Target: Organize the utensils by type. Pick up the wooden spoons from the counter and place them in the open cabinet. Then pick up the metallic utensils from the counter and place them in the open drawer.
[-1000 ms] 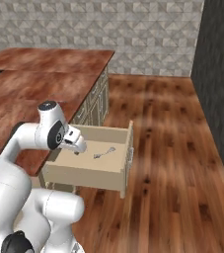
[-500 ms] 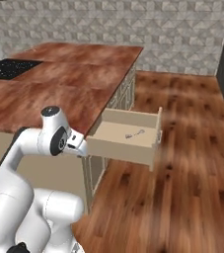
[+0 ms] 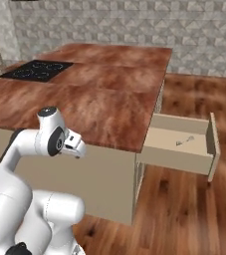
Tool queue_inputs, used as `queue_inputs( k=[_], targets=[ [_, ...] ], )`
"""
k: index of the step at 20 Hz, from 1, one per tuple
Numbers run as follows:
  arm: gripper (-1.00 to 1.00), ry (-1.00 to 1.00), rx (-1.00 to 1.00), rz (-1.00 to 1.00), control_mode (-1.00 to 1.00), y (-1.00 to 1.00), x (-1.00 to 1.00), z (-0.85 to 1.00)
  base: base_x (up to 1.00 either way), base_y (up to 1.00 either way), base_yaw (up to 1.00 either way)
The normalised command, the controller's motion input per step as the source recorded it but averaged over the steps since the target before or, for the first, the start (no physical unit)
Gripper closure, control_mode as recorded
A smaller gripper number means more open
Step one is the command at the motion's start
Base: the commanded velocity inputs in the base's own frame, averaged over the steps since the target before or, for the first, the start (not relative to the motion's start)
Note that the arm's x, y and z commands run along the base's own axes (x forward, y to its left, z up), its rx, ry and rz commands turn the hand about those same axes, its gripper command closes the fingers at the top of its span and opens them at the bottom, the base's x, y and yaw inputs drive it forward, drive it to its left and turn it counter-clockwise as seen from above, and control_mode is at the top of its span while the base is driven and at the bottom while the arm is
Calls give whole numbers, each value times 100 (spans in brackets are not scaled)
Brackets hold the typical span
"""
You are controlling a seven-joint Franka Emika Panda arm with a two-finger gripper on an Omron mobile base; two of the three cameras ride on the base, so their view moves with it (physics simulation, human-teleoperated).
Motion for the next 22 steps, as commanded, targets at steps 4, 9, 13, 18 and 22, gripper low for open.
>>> queue_inputs(
  k=[4,9,13,18,22],
  targets=[
    [-100,0,0,0,100,0,0,0,0,100,0],
    [-100,0,0,0,100,0,0,0,1,100,0],
    [-100,0,0,0,100,0,0,0,9,100,0],
    [-100,0,0,0,100,0,0,0,12,100,0],
    [-100,0,0,0,100,0,0,0,17,100,0]
  ],
)
